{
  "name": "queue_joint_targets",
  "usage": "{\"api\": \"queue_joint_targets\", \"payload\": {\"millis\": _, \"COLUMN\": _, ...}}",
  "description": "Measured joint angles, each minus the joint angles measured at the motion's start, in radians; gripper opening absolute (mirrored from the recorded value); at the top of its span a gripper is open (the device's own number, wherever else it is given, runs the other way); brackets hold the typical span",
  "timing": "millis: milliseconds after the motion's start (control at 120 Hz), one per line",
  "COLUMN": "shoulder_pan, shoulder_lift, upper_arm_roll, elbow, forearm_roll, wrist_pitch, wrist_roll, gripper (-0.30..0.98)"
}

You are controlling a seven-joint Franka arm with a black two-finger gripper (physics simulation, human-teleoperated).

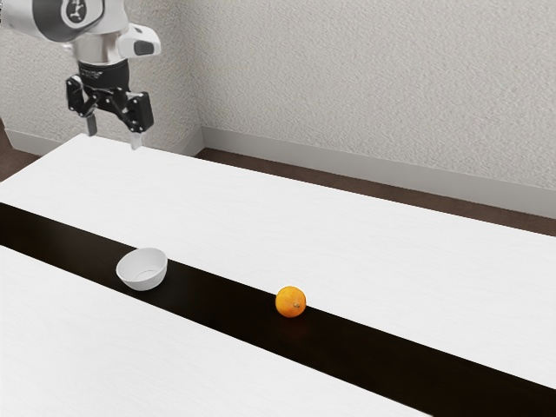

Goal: Place the pear in the bowl.

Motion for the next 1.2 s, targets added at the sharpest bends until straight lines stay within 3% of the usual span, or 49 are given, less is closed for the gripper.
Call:
{"api": "queue_joint_targets", "payload": {"millis": 358, "shoulder_pan": -0.054, "shoulder_lift": 0.031, "upper_arm_roll": -0.075, "elbow": -0.028, "forearm_roll": 0.001, "wrist_pitch": 0.068, "wrist_roll": -0.043, "gripper": 0.69}}
{"api": "queue_joint_targets", "payload": {"millis": 517, "shoulder_pan": -0.087, "shoulder_lift": 0.118, "upper_arm_roll": -0.078, "elbow": -0.054, "forearm_roll": -0.132, "wrist_pitch": 0.158, "wrist_roll": -0.281, "gripper": 0.69}}
{"api": "queue_joint_targets", "payload": {"millis": 625, "shoulder_pan": -0.057, "shoulder_lift": 0.198, "upper_arm_roll": -0.078, "elbow": -0.054, "forearm_roll": -0.214, "wrist_pitch": 0.216, "wrist_roll": -0.486, "gripper": 0.69}}
{"api": "queue_joint_targets", "payload": {"millis": 917, "shoulder_pan": -0.084, "shoulder_lift": 0.411, "upper_arm_roll": -0.078, "elbow": -0.046, "forearm_roll": -0.336, "wrist_pitch": 0.326, "wrist_roll": -0.881, "gripper": 0.69}}
{"api": "queue_joint_targets", "payload": {"millis": 1200, "shoulder_pan": -0.130, "shoulder_lift": 0.489, "upper_arm_roll": -0.078, "elbow": -0.054, "forearm_roll": -0.413, "wrist_pitch": 0.401, "wrist_roll": -1.119, "gripper": 0.69}}
